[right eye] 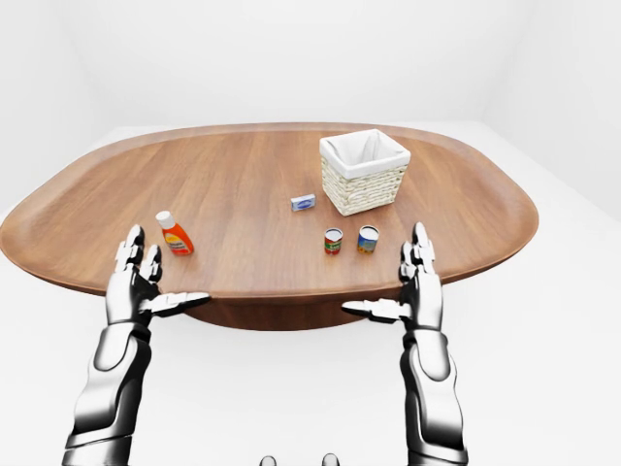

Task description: Pick up the tomato sauce, and put it in the basket.

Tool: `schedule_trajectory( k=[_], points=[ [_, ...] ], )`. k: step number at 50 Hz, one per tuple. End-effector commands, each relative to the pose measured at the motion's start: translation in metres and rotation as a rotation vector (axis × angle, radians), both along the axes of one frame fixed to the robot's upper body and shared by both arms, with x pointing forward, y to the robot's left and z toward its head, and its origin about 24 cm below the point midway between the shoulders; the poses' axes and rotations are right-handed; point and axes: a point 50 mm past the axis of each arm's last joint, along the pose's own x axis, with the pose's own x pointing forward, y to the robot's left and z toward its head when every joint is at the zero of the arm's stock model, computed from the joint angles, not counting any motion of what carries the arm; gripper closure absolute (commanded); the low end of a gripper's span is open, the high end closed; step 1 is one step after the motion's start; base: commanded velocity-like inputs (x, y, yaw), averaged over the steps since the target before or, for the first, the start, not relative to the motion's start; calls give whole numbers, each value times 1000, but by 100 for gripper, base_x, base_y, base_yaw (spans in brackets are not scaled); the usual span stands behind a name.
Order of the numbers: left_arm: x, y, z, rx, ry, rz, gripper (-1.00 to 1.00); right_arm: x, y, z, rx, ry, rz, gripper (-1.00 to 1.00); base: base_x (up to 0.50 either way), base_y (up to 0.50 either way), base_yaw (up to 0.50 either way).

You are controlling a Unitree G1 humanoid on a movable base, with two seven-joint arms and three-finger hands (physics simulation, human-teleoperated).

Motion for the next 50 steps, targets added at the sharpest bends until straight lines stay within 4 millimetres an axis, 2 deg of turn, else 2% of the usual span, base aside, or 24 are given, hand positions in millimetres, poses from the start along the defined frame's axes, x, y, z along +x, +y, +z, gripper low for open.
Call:
schedule_trajectory(
  k=[1, 3, 8, 10, 16, 20, 32, 50],
  points=[
    [-2, 43, 34, -56, -131, 183, -100, -26, -41, 39, 29, -177, -138, -100, 0, 0, 0],
    [-6, 54, 40, -71, -157, 261, -100, -35, -50, 49, 34, -222, -173, -100, 0, 0, 0],
    [-13, 69, 47, -124, -196, 334, -100, -51, -66, 61, 43, -290, -232, -100, 0, 0, 0],
    [-14, 69, 50, -121, -205, 330, -100, -51, -67, 55, 52, -267, -236, -100, 0, 0, 0],
    [-19, 71, 58, -138, -245, 332, -100, -58, -78, 60, 65, -296, -273, -100, 0, 0, 0],
    [-15, 68, 49, -146, -211, 316, -100, -56, -78, 59, 72, -289, -271, -100, 0, 0, 0],
    [-13, 66, 49, -147, -207, 311, -100, -55, -78, 60, 76, -296, -264, -100, 0, 0, 0],
    [-13, 65, 51, -149, -214, 306, -100, -54, -78, 58, 79, -287, -254, -100, 0, -24, 0]
  ],
)
